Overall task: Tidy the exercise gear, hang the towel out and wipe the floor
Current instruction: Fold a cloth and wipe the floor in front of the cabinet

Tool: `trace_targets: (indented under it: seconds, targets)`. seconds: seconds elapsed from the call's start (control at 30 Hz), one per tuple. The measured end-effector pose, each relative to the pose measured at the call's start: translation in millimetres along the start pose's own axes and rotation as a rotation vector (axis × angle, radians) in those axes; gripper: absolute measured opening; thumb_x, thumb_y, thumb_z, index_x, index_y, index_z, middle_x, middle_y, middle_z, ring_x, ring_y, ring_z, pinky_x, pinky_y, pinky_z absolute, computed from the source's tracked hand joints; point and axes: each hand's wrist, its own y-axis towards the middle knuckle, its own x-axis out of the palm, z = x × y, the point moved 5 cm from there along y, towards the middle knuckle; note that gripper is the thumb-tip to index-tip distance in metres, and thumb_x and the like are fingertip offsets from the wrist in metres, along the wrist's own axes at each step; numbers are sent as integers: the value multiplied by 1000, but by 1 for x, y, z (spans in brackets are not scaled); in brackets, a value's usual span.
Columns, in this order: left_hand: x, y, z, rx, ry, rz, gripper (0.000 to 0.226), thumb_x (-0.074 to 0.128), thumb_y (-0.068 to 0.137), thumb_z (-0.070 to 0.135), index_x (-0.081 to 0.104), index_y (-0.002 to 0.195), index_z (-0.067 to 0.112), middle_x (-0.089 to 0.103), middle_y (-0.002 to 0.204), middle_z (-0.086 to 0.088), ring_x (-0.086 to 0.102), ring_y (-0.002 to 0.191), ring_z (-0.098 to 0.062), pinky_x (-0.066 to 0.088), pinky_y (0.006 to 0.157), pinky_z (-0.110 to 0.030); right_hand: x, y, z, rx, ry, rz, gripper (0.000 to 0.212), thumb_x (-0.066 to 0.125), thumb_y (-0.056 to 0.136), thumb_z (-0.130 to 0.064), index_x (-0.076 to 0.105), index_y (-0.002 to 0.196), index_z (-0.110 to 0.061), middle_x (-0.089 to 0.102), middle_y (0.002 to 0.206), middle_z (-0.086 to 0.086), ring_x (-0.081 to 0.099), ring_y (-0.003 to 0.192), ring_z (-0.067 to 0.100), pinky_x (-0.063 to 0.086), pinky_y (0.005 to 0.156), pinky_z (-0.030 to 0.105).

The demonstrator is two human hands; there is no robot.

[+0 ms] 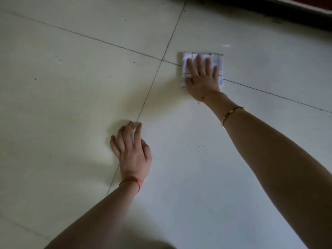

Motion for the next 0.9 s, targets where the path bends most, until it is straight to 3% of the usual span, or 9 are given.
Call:
trace_targets:
  seconds: [0.17,0.33,0.53,0.63,0.77,0.9]
  targets:
    - [-2,2,0,1,25,-21,53,42,91,21,44,143,19,39,151,-6,35,136,-34,18,115,-57,6,30,-64,-107,-49,-25,61,23,99,-35,-2,154,-27,-11,161,6,-14,147,31,-9,118,51]
    - [-3,2,1,10,30,-20,52,44,91,20,45,143,18,40,151,-6,36,136,-34,20,114,-58,23,7,-107,-290,-97,-45,62,26,99,-36,-2,154,-26,-11,161,7,-14,147,32,-8,118,52]
    - [-1,1,0,15,29,-8,50,41,92,21,47,142,19,40,150,-6,35,137,-33,18,115,-57,39,-54,-78,-426,-105,9,60,16,97,-41,6,154,-25,-1,162,8,-7,148,33,-4,119,52]
    - [1,0,-1,11,21,-13,51,42,91,21,46,142,19,39,150,-7,33,138,-33,17,116,-57,32,-69,-29,-321,-41,60,62,15,95,-41,10,154,-25,1,162,7,-6,148,32,-3,119,53]
    - [1,0,-1,7,16,0,53,43,90,20,45,142,18,39,150,-7,33,138,-33,16,116,-57,13,-74,41,-7,73,117,63,21,93,-41,9,154,-28,-1,162,4,-9,148,29,-9,119,49]
    - [2,-1,-2,20,22,7,55,42,89,21,44,143,18,39,150,-8,32,138,-33,17,116,-57,10,-73,51,139,101,118,61,30,98,-33,6,154,-28,-3,162,5,-11,148,30,-10,118,51]
